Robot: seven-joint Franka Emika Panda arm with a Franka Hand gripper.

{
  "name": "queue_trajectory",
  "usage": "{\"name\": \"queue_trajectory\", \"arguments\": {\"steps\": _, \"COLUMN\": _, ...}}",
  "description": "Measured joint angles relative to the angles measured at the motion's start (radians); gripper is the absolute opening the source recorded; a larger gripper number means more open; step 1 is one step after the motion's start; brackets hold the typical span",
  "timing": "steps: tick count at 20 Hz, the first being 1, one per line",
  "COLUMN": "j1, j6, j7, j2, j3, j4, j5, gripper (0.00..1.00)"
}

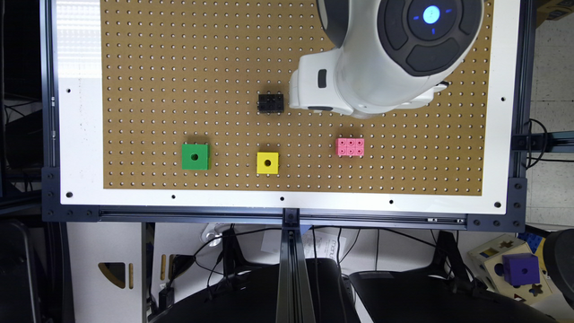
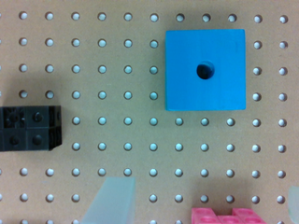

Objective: Pick up pink block.

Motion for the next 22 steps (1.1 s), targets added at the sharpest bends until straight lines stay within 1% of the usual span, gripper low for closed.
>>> {"name": "queue_trajectory", "arguments": {"steps": 5, "j1": 0.0, "j6": 0.0, "j7": 0.0, "j2": 0.0, "j3": 0.0, "j4": 0.003, "j5": 0.0009, "gripper": 1.0}}
{"name": "queue_trajectory", "arguments": {"steps": 7, "j1": 0.0, "j6": 0.0, "j7": 0.0, "j2": 0.002, "j3": 0.002, "j4": 0.011, "j5": 0.0012, "gripper": 1.0}}
{"name": "queue_trajectory", "arguments": {"steps": 9, "j1": 0.0, "j6": 0.0, "j7": 0.0, "j2": 0.009, "j3": 0.005, "j4": 0.026, "j5": 0.0015, "gripper": 1.0}}
{"name": "queue_trajectory", "arguments": {"steps": 11, "j1": 0.0, "j6": 0.0, "j7": 0.001, "j2": 0.032, "j3": 0.012, "j4": 0.062, "j5": 0.0021, "gripper": 1.0}}
{"name": "queue_trajectory", "arguments": {"steps": 14, "j1": 0.001, "j6": 0.0, "j7": 0.003, "j2": 0.096, "j3": 0.021, "j4": 0.137, "j5": 0.0021, "gripper": 1.0}}
{"name": "queue_trajectory", "arguments": {"steps": 16, "j1": 0.001, "j6": -0.002, "j7": 0.003, "j2": 0.145, "j3": 0.025, "j4": 0.191, "j5": 0.0021, "gripper": 1.0}}
{"name": "queue_trajectory", "arguments": {"steps": 17, "j1": 0.001, "j6": -0.003, "j7": 0.003, "j2": 0.161, "j3": 0.025, "j4": 0.207, "j5": 0.0021, "gripper": 1.0}}
{"name": "queue_trajectory", "arguments": {"steps": 19, "j1": 0.001, "j6": -0.003, "j7": 0.003, "j2": 0.176, "j3": 0.025, "j4": 0.222, "j5": 0.0021, "gripper": 1.0}}
{"name": "queue_trajectory", "arguments": {"steps": 22, "j1": 0.001, "j6": -0.004, "j7": 0.003, "j2": 0.178, "j3": 0.026, "j4": 0.222, "j5": 0.0021, "gripper": 1.0}}
